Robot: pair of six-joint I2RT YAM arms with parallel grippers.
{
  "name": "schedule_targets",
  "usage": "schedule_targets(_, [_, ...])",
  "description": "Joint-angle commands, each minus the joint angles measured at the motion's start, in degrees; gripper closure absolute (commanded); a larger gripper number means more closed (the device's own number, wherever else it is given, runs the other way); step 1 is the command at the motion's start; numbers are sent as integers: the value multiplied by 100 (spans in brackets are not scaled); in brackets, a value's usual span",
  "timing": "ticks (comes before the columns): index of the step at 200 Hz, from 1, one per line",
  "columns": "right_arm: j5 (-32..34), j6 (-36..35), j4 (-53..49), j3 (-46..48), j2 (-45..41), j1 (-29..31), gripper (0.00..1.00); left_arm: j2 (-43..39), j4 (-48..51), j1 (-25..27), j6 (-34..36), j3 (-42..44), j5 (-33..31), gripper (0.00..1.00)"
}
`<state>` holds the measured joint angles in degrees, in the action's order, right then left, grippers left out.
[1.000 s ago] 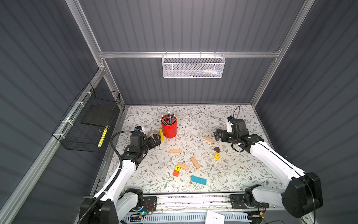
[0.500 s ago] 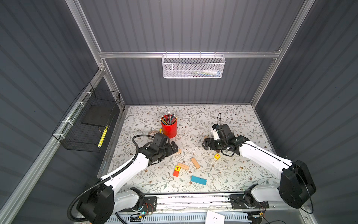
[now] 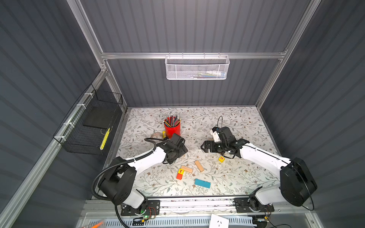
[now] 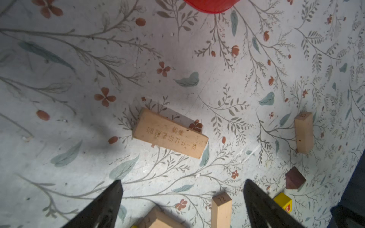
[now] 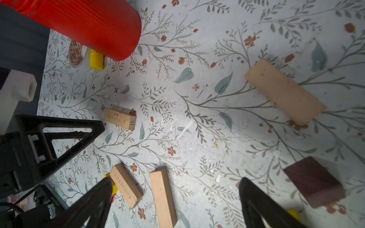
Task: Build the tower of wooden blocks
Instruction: 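Grasp the upright wooden block with the left gripper while the right gripper hovers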
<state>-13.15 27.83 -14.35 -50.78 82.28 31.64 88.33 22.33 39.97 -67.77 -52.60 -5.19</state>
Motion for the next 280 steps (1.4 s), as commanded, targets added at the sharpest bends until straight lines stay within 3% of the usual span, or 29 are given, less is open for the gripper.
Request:
schedule_targets(1, [-15, -175, 6, -147, 72, -22, 1, 380, 285, 96, -392, -372, -258, 6])
schedule_targets(38, [-12, -265, 11, -117, 69, -103, 1, 907, 679, 185, -472, -864, -659, 11])
schedule_targets(105, [-95, -305, 55, -24, 51, -270, 1, 1444, 760, 195, -553, -1124, -830, 21])
schedule_targets(170, [-140, -297, 76, 0, 74, -391, 1, 1822, 980, 196, -363, -1520, -1118, 39])
schedule_targets(232, [-219, -226, 87, 43, 84, -458, 1, 2328, 1240, 189, 125, -1958, -1188, 55])
schedule_targets(280, [-266, -212, 44, 42, 51, -509, 1, 2471, 1395, 235, 942, -2060, -1051, 69])
